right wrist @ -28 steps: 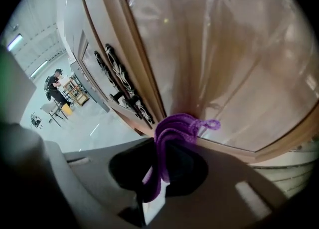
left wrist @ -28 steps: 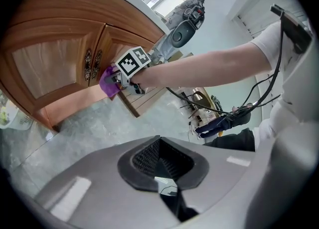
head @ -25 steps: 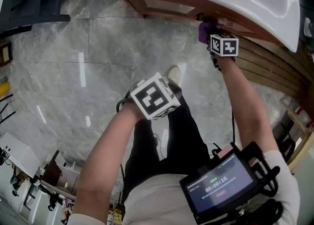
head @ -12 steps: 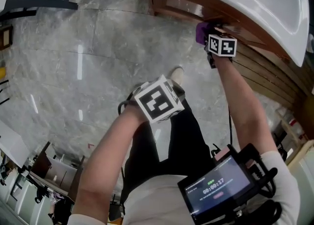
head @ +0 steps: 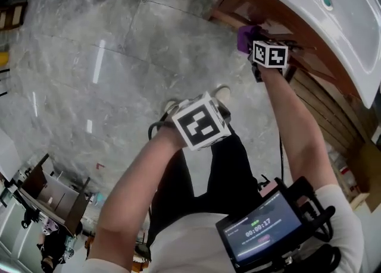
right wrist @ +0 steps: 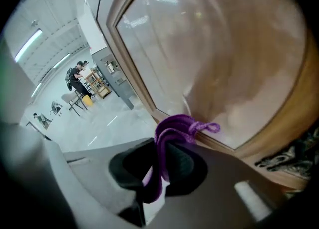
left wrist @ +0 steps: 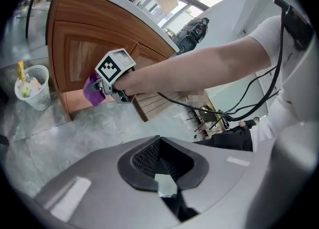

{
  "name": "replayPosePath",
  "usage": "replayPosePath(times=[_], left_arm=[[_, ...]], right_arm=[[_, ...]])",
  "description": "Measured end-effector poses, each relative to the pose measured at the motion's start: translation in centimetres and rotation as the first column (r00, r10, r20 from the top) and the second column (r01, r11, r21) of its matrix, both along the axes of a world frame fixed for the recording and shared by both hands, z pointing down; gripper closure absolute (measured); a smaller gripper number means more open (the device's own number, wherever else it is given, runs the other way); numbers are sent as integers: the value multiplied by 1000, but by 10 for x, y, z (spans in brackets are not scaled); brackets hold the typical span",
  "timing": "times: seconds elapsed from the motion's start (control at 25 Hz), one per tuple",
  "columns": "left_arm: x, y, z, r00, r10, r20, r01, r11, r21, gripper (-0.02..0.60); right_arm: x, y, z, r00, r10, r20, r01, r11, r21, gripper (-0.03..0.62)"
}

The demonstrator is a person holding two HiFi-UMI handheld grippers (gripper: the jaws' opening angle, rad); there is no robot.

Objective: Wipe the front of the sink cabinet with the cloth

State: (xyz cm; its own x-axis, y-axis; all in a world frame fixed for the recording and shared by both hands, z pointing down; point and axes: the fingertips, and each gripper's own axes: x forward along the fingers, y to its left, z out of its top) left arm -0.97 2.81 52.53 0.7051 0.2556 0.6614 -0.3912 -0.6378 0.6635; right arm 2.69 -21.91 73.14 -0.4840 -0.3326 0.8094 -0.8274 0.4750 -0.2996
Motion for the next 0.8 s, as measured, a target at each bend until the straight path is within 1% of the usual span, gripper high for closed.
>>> replayPosePath(times=[0.16, 0.4, 0.52, 0.68, 0.8], left_arm=[[-21, 0, -3, 998, -55, -2, 55, 998, 6, 574], [-51, 6, -2, 992, -127, 3, 127, 992, 7, 574], [-64, 8, 0, 988, -157, 5, 157, 988, 10, 575], [-77, 14, -1, 981, -192, 1, 192, 981, 11, 575], [-83, 19, -8, 981, -196, -4, 196, 980, 16, 575]], right_arm=[[-47, -6, -4, 998, -65, 14, 65, 998, 13, 539], [-98, -20, -9, 990, -140, 17, 139, 989, 45, 539], [-118, -26, -10, 986, -168, 14, 167, 984, 60, 539], [-143, -20, -15, 975, -221, 16, 219, 973, 70, 539], [-155, -15, -23, 969, -246, 21, 244, 967, 79, 539]])
